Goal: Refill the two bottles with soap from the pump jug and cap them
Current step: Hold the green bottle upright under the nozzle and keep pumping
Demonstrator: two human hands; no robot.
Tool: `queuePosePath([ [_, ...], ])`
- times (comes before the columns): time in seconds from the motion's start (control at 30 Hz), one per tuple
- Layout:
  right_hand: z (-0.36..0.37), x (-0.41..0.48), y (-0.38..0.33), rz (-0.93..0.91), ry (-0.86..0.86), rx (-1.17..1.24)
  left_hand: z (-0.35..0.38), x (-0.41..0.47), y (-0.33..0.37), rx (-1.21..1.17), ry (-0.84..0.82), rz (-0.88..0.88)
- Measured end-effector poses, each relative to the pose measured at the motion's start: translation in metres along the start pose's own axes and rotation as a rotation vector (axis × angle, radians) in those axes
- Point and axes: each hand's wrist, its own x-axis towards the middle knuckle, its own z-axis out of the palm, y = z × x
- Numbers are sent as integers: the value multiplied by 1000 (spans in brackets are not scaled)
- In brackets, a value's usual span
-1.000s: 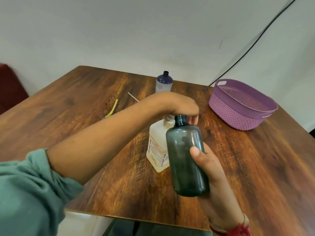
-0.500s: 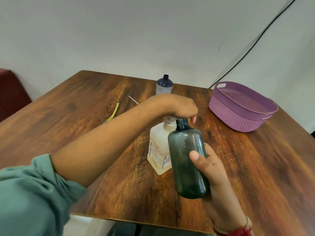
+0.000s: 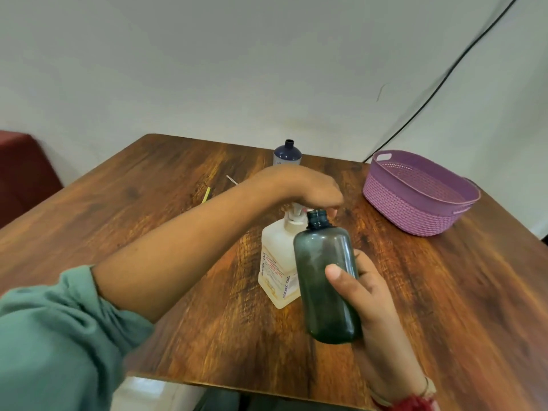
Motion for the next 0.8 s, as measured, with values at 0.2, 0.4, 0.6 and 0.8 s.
queuePosePath([
  [0.2,0,2,3,1,12,-7,14,5,-6,-285,126,8],
  [0.4,-2,4,2,-22,11,-1,2,6,-2,-37,2,-34],
  [0.6,-5,6,3,-9,-7,-18,11,7,-6,-209,38,-7],
  [0.8,-2,6,0,-17,-3,5,3,7,-6,-251,38,-62],
])
